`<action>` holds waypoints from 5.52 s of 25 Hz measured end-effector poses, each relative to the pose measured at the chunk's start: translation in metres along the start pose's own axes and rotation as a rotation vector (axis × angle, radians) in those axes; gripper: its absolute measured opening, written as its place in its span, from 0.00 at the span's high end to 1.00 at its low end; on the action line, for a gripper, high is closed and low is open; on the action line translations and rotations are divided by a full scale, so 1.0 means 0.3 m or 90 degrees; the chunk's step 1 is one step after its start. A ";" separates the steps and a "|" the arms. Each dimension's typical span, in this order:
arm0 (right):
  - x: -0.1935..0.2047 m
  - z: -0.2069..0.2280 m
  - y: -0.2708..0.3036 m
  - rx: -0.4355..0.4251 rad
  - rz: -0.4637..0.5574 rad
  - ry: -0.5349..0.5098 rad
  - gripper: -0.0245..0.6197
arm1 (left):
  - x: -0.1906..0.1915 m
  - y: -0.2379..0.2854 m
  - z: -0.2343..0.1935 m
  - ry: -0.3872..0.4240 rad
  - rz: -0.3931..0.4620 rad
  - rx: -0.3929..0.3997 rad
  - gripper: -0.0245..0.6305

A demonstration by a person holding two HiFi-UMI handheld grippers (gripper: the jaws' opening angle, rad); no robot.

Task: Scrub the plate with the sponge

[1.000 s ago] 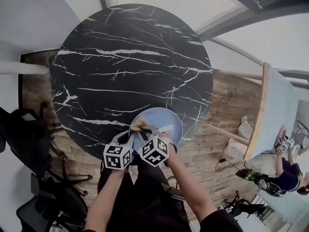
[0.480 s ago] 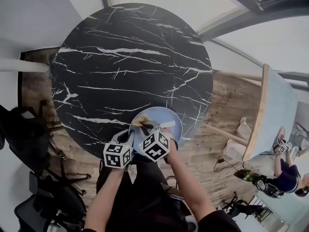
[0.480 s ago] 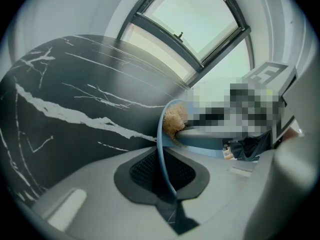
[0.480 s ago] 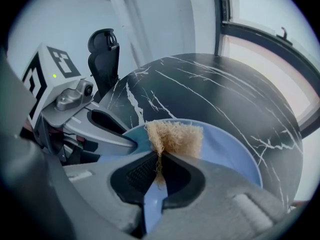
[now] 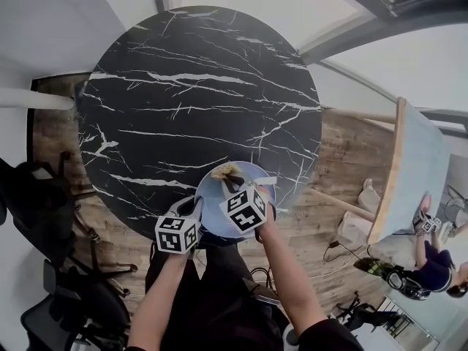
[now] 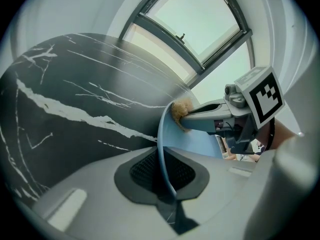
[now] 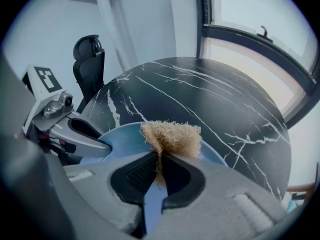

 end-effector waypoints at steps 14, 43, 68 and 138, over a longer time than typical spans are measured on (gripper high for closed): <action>0.115 0.134 -0.105 0.135 -0.016 0.052 0.93 | 0.006 -0.003 -0.006 -0.045 0.016 -0.009 0.94; 0.371 -0.061 -0.238 0.142 -0.138 0.078 0.93 | 0.003 0.002 -0.010 -0.079 0.010 -0.018 0.94; 0.316 -0.345 -0.133 -0.071 -0.154 0.004 0.93 | 0.002 0.006 -0.008 -0.075 0.008 -0.013 0.94; 0.136 -0.052 -0.078 0.030 -0.121 -0.152 0.93 | 0.009 0.001 -0.014 -0.083 0.008 -0.002 0.94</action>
Point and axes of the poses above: the fingertips, and each gripper's own axes: y forward along the fingers, z to its right, x out of its underside, the point moved 10 cm from there along -y, backward along the fingers, and after that the axes turned 11 degrees about z, right-handed, at the moved point
